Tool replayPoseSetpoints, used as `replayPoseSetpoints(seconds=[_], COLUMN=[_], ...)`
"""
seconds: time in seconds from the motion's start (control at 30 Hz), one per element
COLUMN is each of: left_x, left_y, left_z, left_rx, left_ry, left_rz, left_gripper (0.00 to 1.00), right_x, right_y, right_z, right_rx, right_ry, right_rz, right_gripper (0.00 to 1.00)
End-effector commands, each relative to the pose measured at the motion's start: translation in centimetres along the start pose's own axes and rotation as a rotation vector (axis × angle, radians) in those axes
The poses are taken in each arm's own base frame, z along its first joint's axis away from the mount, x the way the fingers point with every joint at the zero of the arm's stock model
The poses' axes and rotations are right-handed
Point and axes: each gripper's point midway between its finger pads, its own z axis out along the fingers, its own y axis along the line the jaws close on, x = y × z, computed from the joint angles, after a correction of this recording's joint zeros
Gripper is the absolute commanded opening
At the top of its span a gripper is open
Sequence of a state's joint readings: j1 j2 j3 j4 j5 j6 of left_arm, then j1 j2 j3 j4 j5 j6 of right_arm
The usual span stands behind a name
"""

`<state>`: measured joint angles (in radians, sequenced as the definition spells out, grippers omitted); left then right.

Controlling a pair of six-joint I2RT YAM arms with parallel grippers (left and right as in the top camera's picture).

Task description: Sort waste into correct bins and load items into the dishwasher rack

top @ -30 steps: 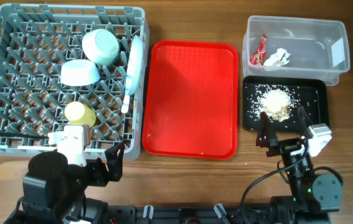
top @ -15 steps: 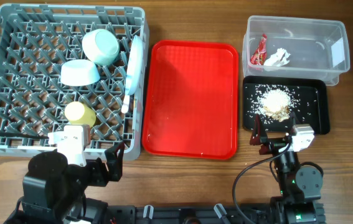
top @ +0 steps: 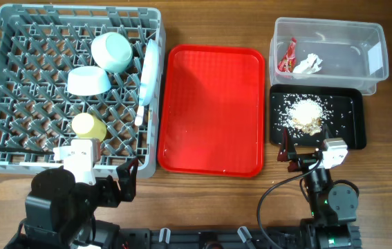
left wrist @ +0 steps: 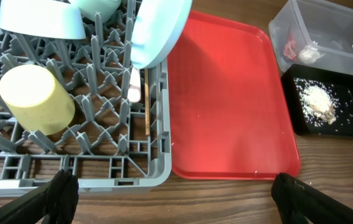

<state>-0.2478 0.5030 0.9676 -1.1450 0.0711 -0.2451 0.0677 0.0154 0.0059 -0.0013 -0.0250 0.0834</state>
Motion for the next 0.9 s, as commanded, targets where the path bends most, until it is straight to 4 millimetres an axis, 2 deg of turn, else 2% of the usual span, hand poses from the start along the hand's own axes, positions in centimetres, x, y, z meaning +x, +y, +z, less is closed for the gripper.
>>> replayPoseSetpoints(seconds=[0.0,0.23,0.33,0.5,0.67,0.87], left_x=[0.0,0.0,-0.3,0.2,1.8,0.3], left_y=[0.1,0.4,1.9,4.4,6.5,7.4], left_z=[0.0,-0.2,-0.4,0.5,3.3,6.9], left_rx=[-0.007,-0.018,-0.083,-0.15,-0.172,-0.134], left_ry=[-0.006,-0.015,-0.053,-0.197,-0.324,-0.535], left_rz=[0.002,-0.001,-0.028,-0.084,-0.073,-0.008], left_gripper=[1.0,1.0,1.0,1.0,1.0,1.0], right_x=[-0.2,-0.2,-0.2,-0.2,-0.2,-0.2], right_y=[0.3,0.3,0.3,0.3,0.3,0.3], right_z=[0.0,0.0,0.0,0.0,0.0,0.0], right_rx=[-0.014,-0.014,-0.014,-0.014,-0.014,-0.014], right_ry=[-0.01,-0.01,-0.01,-0.01,-0.01,-0.01], right_rz=[-0.012,-0.012,-0.012,-0.012,-0.012,-0.012], right_gripper=[1.0,1.0,1.0,1.0,1.0,1.0])
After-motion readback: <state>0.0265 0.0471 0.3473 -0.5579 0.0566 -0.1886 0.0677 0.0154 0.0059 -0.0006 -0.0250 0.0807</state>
